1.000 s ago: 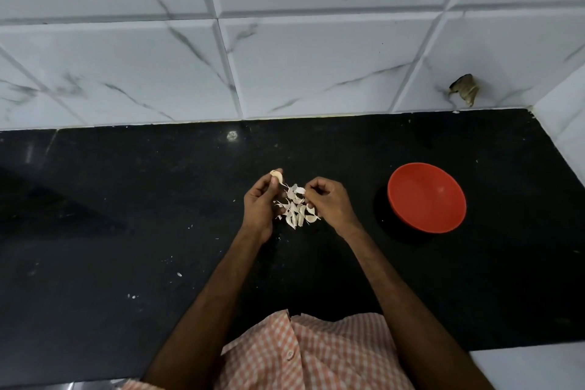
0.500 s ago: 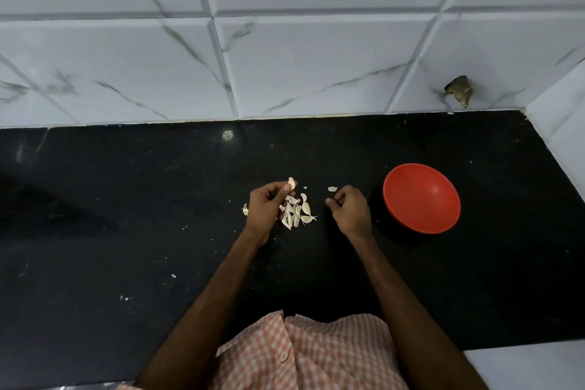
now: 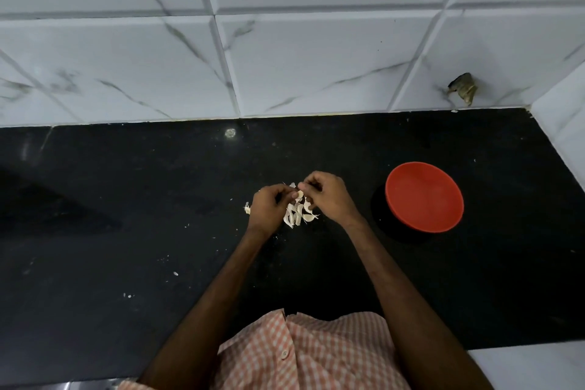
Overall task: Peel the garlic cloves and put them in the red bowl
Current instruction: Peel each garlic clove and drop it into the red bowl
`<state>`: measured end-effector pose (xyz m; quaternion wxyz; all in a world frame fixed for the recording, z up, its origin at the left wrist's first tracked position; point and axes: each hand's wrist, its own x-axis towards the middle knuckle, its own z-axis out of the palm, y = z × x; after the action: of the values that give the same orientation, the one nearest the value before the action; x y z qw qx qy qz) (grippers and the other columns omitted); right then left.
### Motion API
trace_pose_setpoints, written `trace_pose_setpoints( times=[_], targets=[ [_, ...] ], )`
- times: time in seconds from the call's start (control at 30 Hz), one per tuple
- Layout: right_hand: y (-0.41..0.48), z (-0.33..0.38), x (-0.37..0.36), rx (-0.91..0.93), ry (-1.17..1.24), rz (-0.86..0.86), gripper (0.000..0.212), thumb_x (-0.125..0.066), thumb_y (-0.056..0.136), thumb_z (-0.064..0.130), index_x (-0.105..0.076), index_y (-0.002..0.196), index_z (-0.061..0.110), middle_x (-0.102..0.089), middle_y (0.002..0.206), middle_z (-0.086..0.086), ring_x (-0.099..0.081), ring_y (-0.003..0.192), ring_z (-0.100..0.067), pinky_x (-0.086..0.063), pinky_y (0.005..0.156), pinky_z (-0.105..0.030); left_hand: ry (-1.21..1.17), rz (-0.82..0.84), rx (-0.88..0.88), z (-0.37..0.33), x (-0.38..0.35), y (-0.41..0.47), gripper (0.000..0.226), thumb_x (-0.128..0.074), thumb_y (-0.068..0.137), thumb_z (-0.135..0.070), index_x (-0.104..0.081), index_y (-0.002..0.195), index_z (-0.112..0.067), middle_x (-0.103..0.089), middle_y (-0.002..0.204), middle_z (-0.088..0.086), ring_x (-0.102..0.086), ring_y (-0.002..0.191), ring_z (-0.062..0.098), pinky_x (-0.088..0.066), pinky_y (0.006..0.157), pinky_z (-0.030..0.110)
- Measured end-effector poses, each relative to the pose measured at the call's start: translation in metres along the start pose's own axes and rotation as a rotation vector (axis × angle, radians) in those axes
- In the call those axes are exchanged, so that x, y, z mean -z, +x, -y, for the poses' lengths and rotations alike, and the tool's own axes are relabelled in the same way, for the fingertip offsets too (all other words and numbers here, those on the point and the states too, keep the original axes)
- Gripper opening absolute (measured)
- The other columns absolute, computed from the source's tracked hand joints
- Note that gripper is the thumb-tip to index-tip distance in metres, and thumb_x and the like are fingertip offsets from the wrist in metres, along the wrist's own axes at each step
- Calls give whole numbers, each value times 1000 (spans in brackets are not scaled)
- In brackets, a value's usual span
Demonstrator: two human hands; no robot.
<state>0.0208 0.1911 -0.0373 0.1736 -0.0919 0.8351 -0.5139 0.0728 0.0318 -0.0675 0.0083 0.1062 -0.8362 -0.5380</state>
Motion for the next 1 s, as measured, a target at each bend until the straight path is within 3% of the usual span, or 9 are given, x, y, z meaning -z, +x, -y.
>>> trace_pose_setpoints(
  times=[0.17,0.27,0.4,0.57,0.73,0.9,1.0],
  targets=[
    [-1,4,-6,-149,84,86,17,-50,106,12,-60,103,-1,-66,93,-13,-70,76,-18,-64,64,-42,77,-18,-68,-3,-5,-2,9,-70,93,-13,-79,94,-15,-68,76,-18,-64,82,3,-44,75,19],
    [-2,9,-8,-271,276,102,21,-42,109,11,-57,106,-3,-65,95,-19,-69,76,-20,-62,60,-31,65,-23,-81,-3,-5,-2,12,-70,93,-11,-79,96,-18,-69,78,-21,-66,88,10,-50,81,29],
    [-4,11,-10,-373,486,145,31,-36,111,13,-59,93,3,-66,91,-15,-68,76,-17,-60,63,-24,5,-21,-93,-3,-2,-2,13,-70,92,-8,-78,95,-18,-72,82,-17,-69,89,18,-55,83,41],
    [-6,7,-11,-416,647,152,35,-36,111,17,-62,94,0,-65,92,-15,-68,83,-19,-59,66,-21,-85,-6,-114,-7,-1,-5,17,-69,91,-2,-78,97,-15,-74,88,-10,-72,88,14,-59,83,41],
    [-5,13,-12,-422,603,151,36,-34,112,18,-61,97,0,-63,91,-15,-65,75,-18,-59,61,-22,-109,-44,-92,-7,-2,-6,21,-68,92,-1,-77,95,-20,-74,89,-12,-71,89,15,-58,83,38],
    [-5,20,-17,-320,524,59,31,-36,111,20,-59,95,8,-58,83,-9,-61,68,-13,-53,53,-22,-416,-127,63,-19,-10,-7,12,-60,99,-4,-71,104,-7,-75,95,4,-72,89,13,-57,78,25],
    [-3,15,-25,-204,367,-82,27,-41,109,21,-59,90,16,-63,85,-6,-61,76,-14,-52,67,-27,-588,-150,202,-25,-17,-5,16,-61,100,-11,-70,104,2,-74,90,12,-71,82,18,-58,73,28]
  ],
)
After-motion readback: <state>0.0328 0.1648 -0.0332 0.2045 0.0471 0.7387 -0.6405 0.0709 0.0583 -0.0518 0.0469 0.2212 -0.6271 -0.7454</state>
